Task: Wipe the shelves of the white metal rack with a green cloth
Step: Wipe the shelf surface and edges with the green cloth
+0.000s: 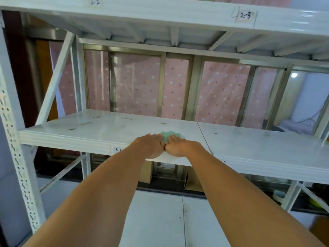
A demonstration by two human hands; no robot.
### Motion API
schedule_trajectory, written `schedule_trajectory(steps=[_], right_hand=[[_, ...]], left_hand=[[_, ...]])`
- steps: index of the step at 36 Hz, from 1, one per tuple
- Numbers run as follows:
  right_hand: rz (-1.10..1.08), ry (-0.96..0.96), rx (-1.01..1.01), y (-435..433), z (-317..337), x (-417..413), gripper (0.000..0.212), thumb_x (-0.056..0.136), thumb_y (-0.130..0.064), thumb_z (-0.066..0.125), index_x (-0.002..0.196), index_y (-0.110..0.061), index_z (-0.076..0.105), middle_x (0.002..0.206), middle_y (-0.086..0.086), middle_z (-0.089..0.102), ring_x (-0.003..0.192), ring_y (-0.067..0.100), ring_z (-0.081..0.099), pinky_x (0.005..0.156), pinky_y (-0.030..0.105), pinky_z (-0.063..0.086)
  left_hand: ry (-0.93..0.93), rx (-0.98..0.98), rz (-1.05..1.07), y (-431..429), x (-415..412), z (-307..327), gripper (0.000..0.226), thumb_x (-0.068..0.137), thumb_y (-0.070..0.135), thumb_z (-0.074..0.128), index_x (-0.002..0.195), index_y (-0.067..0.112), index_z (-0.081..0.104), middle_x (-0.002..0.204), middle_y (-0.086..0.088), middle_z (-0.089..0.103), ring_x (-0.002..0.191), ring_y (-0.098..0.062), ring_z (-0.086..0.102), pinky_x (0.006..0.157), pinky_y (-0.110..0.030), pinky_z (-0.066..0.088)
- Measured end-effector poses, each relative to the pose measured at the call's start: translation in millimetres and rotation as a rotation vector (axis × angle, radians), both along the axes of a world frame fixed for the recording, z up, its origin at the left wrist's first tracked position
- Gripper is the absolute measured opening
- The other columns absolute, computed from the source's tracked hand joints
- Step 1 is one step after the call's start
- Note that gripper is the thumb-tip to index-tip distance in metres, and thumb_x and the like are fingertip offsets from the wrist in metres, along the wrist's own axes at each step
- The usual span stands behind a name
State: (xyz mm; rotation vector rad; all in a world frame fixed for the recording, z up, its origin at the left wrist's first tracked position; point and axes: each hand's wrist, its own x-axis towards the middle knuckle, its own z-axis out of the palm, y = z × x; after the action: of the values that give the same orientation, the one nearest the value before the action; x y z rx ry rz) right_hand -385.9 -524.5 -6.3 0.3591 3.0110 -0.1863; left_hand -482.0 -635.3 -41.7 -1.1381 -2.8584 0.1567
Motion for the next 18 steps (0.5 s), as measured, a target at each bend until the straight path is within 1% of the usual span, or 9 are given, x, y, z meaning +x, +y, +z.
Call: schedule_trajectory(steps=[1, 2, 4, 6, 10, 13, 15, 18], right_hand=[[-0.001, -0.008, 0.003, -7, 0, -3, 0.064, 0.104, -0.041, 0.024, 0.159, -0.018, 0.0, 0.167, 0.008, -0.002, 0.152, 0.029, 0.007, 0.121, 0.043, 0.009], [-0.005, -0.013, 0.004, -12, -1, -7, 0.065, 0.104, -0.042, 0.024, 0.159, -0.018, -0.001, 0.167, 0.008, -0.004, 0.152, 0.029, 0.005, 0.121, 0.043, 0.008], [-0.007, -0.011, 0.004, -23, -3, -16, 0.068, 0.102, -0.044, 0.024, 0.159, -0.017, -0.001, 0.167, 0.008, -0.004, 0.153, 0.028, 0.004, 0.122, 0.044, 0.007], [-0.005, -0.014, 0.004, -34, -4, -24, 0.069, 0.102, -0.045, 0.024, 0.159, -0.015, 0.0, 0.167, 0.008, -0.003, 0.153, 0.026, 0.004, 0.123, 0.043, 0.007], [0.015, -0.024, -0.016, -60, -5, -41, 0.072, 0.102, -0.048, 0.022, 0.159, -0.014, -0.003, 0.167, 0.008, -0.007, 0.153, 0.026, 0.0, 0.123, 0.044, 0.005], [0.023, -0.027, -0.016, -80, -7, -56, 0.073, 0.1, -0.052, 0.019, 0.159, -0.015, -0.006, 0.166, 0.007, -0.009, 0.153, 0.025, -0.002, 0.123, 0.046, 0.004], [0.028, -0.028, -0.012, -92, -8, -63, 0.073, 0.1, -0.052, 0.016, 0.159, -0.014, -0.006, 0.166, 0.007, -0.01, 0.153, 0.025, -0.003, 0.123, 0.046, 0.004], [0.035, -0.026, -0.011, -110, -10, -74, 0.071, 0.101, -0.05, 0.016, 0.159, -0.014, -0.007, 0.166, 0.008, -0.012, 0.153, 0.025, -0.005, 0.123, 0.045, 0.002]], left_hand=[[-0.001, 0.01, 0.002, -7, -3, 0, 0.085, 0.079, 0.047, 0.002, 0.158, 0.019, 0.013, 0.167, -0.003, 0.007, 0.154, -0.024, 0.008, 0.123, -0.048, 0.016], [-0.004, 0.023, 0.003, -13, -5, 0, 0.084, 0.08, 0.048, 0.002, 0.158, 0.019, 0.013, 0.167, -0.002, 0.007, 0.154, -0.024, 0.008, 0.123, -0.048, 0.015], [-0.013, 0.046, 0.008, -26, -6, 2, 0.068, 0.095, 0.042, 0.009, 0.158, 0.017, 0.013, 0.166, -0.003, 0.008, 0.153, -0.022, 0.012, 0.125, -0.044, 0.013], [0.008, 0.061, 0.002, -38, -9, 3, 0.058, 0.103, 0.033, 0.016, 0.158, 0.016, 0.014, 0.166, -0.004, 0.009, 0.153, -0.02, 0.013, 0.125, -0.043, 0.012], [-0.001, 0.027, 0.024, -68, -16, 7, 0.057, 0.104, 0.031, 0.017, 0.158, 0.016, 0.011, 0.167, -0.004, 0.007, 0.154, -0.02, 0.01, 0.126, -0.042, 0.01], [0.002, 0.048, 0.049, -91, -21, 11, 0.055, 0.105, 0.03, 0.017, 0.158, 0.017, 0.01, 0.167, -0.002, 0.005, 0.154, -0.017, 0.009, 0.126, -0.04, 0.007], [-0.029, 0.066, 0.062, -105, -27, 11, 0.055, 0.105, 0.03, 0.016, 0.158, 0.018, 0.008, 0.167, 0.0, 0.003, 0.154, -0.017, 0.006, 0.126, -0.041, 0.008], [-0.037, 0.064, 0.063, -125, -35, 7, 0.056, 0.105, 0.027, 0.022, 0.158, 0.019, 0.006, 0.167, 0.0, 0.0, 0.154, -0.019, 0.003, 0.126, -0.042, 0.007]])
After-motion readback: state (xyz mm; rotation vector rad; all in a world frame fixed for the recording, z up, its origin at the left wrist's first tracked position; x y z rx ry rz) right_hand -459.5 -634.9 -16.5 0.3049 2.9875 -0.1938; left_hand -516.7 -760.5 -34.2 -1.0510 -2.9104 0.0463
